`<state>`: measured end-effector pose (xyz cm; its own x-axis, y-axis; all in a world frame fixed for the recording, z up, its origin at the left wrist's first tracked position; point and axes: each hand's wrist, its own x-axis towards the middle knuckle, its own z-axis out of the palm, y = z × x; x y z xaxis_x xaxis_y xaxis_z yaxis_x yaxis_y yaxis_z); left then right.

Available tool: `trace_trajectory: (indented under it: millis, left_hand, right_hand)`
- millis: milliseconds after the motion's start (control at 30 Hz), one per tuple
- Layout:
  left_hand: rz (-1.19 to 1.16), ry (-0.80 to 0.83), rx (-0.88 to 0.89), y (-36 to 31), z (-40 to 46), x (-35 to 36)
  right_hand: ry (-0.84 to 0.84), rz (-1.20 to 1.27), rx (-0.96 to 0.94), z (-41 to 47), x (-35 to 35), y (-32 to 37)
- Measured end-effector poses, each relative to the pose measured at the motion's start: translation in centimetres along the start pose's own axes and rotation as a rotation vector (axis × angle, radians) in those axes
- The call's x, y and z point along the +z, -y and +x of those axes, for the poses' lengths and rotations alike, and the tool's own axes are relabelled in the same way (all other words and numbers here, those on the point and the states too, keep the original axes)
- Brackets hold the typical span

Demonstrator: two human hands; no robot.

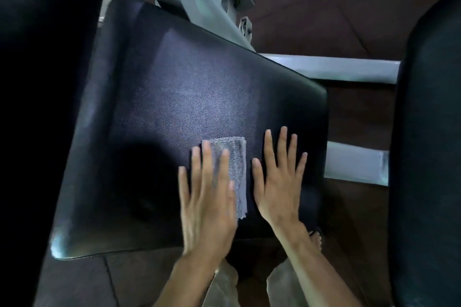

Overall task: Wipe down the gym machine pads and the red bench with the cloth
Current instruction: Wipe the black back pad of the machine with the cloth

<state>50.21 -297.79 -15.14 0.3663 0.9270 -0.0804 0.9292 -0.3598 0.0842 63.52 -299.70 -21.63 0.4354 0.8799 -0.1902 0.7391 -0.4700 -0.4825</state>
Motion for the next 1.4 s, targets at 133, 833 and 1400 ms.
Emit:
trace_trajectory:
  millis: [133, 833, 1400]
  left_hand:
    - [0.13, 0.026, -0.056, -1.7, 3.4, 2.0]
    - [0.217, 0.09, -0.054, 1.8, 3.5, -0.5]
    - [0.081, 0.09, 0.147, -1.6, 1.7, 1.1]
  right_hand:
    - [-0.009, -0.014, 0.077, -0.3, 0.2, 0.1]
    - [-0.009, 0.033, 0.052, -0.3, 0.0, -0.5]
    - [0.059, 0.392, 0.012, -3.4, -2.3, -3.0]
